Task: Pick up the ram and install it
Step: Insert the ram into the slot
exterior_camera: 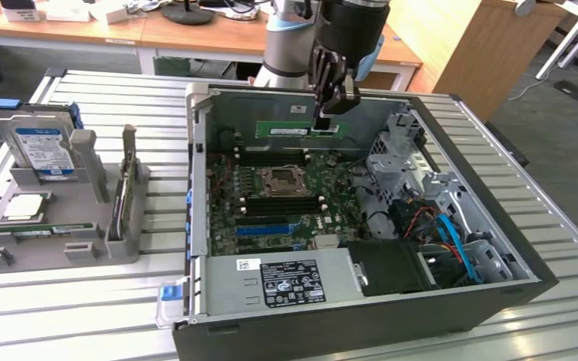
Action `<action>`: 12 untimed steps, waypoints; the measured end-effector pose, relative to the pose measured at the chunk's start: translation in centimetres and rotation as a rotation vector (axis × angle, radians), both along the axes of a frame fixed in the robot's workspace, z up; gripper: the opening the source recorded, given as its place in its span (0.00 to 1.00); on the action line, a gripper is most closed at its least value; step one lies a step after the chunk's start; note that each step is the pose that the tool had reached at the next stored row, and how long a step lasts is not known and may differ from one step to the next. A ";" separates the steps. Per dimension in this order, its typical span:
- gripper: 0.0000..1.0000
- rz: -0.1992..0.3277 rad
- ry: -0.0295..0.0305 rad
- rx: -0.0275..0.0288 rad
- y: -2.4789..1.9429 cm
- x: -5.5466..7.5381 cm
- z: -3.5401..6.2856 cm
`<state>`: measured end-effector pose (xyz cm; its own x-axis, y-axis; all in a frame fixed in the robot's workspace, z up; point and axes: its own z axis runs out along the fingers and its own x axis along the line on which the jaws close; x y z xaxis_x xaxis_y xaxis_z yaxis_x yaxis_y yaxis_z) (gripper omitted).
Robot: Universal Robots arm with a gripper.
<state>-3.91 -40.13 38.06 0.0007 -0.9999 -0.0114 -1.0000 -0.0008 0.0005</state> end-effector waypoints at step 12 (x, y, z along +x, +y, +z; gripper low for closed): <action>0.12 -0.015 -0.0001 0.0004 0.00 0.0 -0.28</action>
<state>-3.91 -40.13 37.78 -0.0139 -0.9998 -0.0119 -0.9999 0.0139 0.0005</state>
